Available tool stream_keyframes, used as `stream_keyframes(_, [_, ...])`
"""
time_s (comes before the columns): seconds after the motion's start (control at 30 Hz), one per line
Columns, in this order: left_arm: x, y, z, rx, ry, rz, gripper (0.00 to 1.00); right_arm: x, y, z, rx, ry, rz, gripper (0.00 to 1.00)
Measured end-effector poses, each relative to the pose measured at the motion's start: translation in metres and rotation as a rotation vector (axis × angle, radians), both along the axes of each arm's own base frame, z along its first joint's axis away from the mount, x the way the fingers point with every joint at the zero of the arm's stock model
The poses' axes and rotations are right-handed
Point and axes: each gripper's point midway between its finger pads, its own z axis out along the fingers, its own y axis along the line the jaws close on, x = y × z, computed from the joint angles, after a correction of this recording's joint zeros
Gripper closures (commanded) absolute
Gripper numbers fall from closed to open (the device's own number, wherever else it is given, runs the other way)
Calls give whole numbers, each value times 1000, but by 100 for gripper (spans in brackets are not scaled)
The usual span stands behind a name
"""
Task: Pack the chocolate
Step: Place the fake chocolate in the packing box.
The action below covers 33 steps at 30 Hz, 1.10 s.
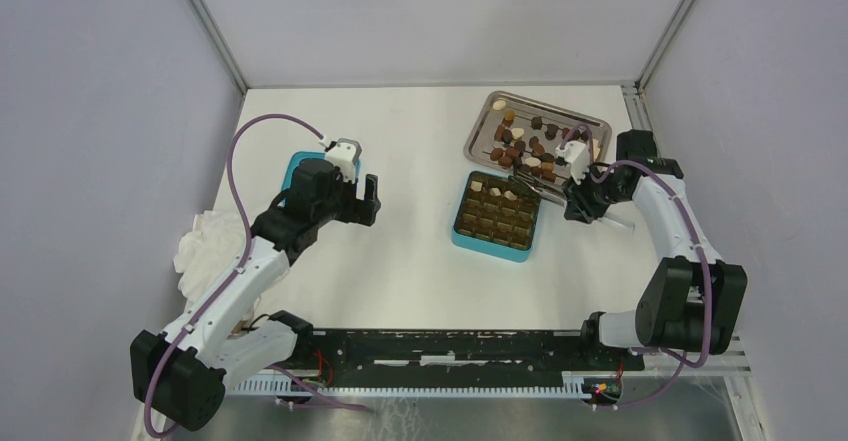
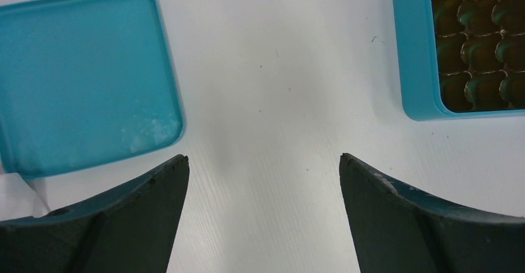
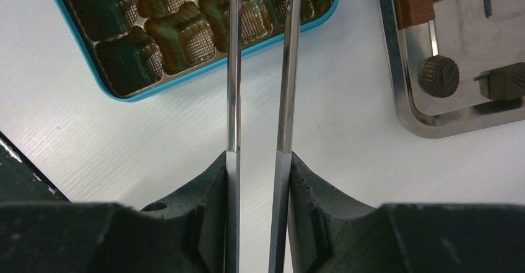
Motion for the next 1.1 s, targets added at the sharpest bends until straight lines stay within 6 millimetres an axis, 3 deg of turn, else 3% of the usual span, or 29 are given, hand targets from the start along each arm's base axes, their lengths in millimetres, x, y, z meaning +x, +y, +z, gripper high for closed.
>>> stream_keyframes(0.3, [0,0,1,-1,-2,0,4,16,-10,20,43,-41,-83,61])
stream_keyframes(0.57, [0,0,2,-3,-7,0,4,38,-38,15,1,-25,-190,61])
stream_keyframes(1.1, [0,0,2,-3,-7,0,5,114,-95,4,-175,-17,-341,61])
